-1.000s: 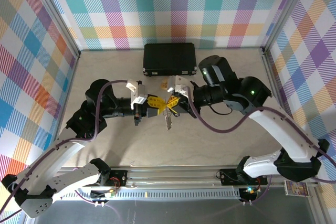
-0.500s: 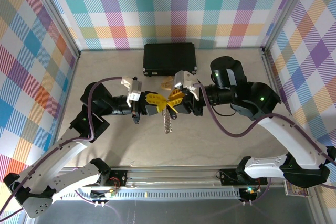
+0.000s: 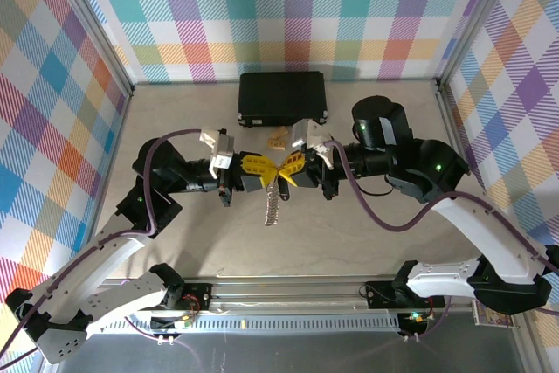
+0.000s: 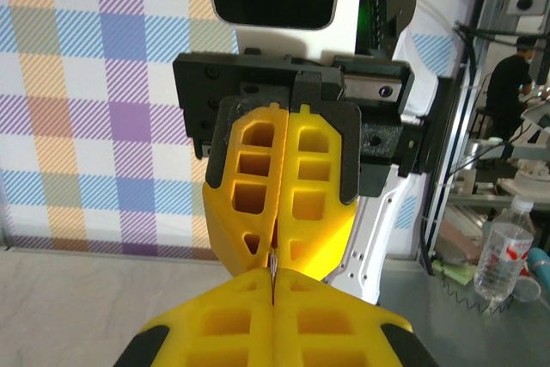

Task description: Put the keys on the keyring

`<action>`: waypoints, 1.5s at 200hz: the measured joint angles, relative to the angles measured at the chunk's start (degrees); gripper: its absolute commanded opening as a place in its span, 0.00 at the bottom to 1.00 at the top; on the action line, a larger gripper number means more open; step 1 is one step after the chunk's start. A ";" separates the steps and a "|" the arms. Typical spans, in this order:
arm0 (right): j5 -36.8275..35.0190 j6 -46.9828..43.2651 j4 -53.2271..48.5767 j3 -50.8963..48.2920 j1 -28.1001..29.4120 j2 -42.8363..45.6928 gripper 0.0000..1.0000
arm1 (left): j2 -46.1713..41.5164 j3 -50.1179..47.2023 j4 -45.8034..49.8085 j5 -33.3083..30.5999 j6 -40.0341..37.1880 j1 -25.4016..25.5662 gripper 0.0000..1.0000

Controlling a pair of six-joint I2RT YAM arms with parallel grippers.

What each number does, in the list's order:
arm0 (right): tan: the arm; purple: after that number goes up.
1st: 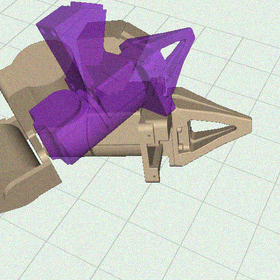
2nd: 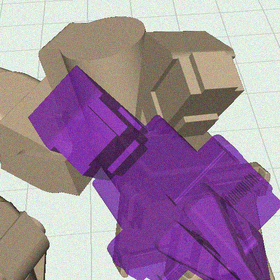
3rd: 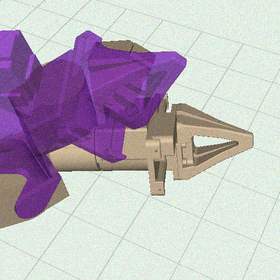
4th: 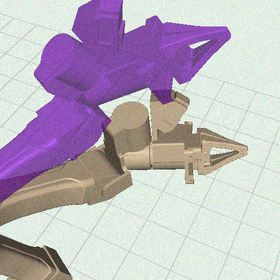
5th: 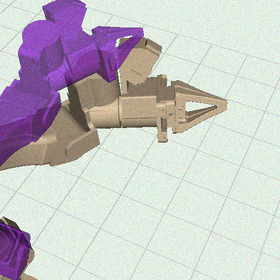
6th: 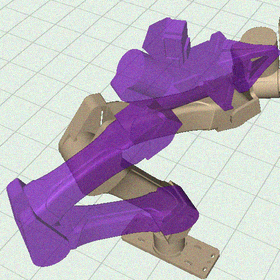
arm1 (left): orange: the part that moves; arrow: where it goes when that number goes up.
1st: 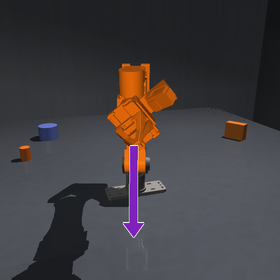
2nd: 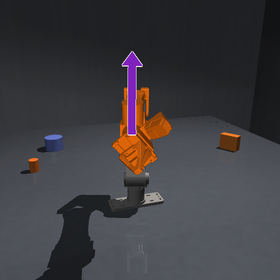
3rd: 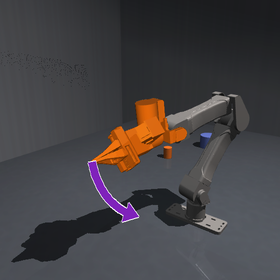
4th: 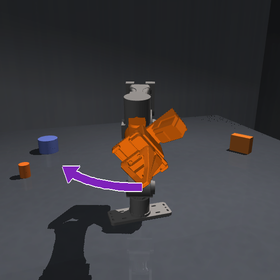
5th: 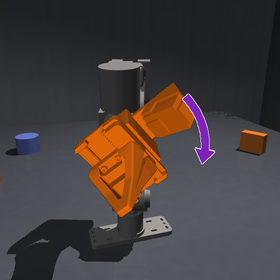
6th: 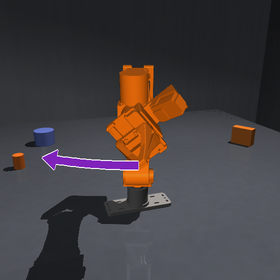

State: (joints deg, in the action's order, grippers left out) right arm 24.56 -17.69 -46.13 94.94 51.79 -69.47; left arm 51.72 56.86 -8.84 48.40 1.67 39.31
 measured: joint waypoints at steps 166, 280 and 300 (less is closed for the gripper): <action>-8.70 -9.42 -18.51 13.44 1.64 -11.69 0.00 | 2.86 6.84 25.77 -9.77 -18.03 0.61 0.13; -9.05 -9.66 -18.29 13.16 2.32 -10.86 0.14 | 1.90 5.55 22.80 -8.15 -13.97 1.11 0.00; -8.00 -8.35 -14.80 11.06 2.58 -8.24 0.17 | 1.11 4.76 17.94 -6.29 -10.73 1.14 0.00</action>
State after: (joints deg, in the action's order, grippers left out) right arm 16.56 -26.04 -60.93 106.00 54.37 -77.71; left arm 52.84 61.63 9.10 42.11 -9.06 40.45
